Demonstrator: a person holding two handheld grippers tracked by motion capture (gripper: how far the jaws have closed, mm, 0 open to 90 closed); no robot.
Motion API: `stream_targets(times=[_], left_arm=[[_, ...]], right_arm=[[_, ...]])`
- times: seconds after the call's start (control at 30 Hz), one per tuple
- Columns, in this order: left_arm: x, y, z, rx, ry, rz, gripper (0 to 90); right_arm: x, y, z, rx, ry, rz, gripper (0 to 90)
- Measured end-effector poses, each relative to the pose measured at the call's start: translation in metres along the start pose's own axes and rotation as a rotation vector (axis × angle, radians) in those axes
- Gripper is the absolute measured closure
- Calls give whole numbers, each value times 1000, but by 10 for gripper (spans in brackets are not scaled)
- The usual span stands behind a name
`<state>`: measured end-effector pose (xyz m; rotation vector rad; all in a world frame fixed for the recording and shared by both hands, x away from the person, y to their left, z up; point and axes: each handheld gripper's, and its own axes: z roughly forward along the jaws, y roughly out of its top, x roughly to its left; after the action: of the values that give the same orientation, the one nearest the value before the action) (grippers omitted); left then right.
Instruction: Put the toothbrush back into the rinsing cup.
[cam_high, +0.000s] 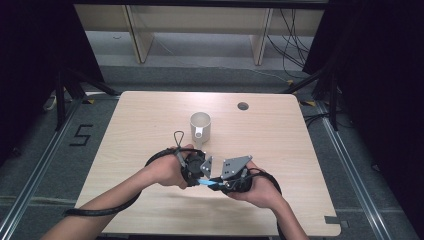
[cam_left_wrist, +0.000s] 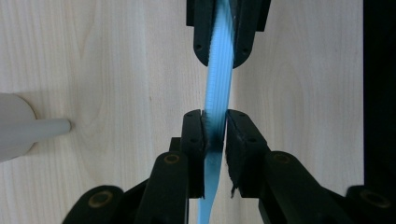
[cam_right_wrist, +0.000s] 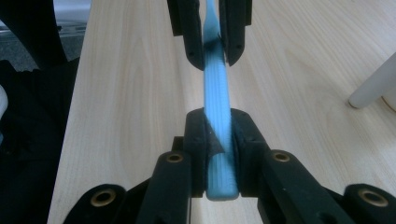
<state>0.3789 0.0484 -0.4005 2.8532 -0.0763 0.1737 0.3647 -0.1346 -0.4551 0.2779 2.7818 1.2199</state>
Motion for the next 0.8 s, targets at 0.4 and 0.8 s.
stream_targets(times=[0.4,0.8], left_arm=[[-1,-19,-24,-198,81,-192,515],[-8,-61,-48,-492,185,-436,409]], right_arm=[[-4,-8,-9,-22,-68,7,793],[-2,-20,-28,-117,-269,89,793]])
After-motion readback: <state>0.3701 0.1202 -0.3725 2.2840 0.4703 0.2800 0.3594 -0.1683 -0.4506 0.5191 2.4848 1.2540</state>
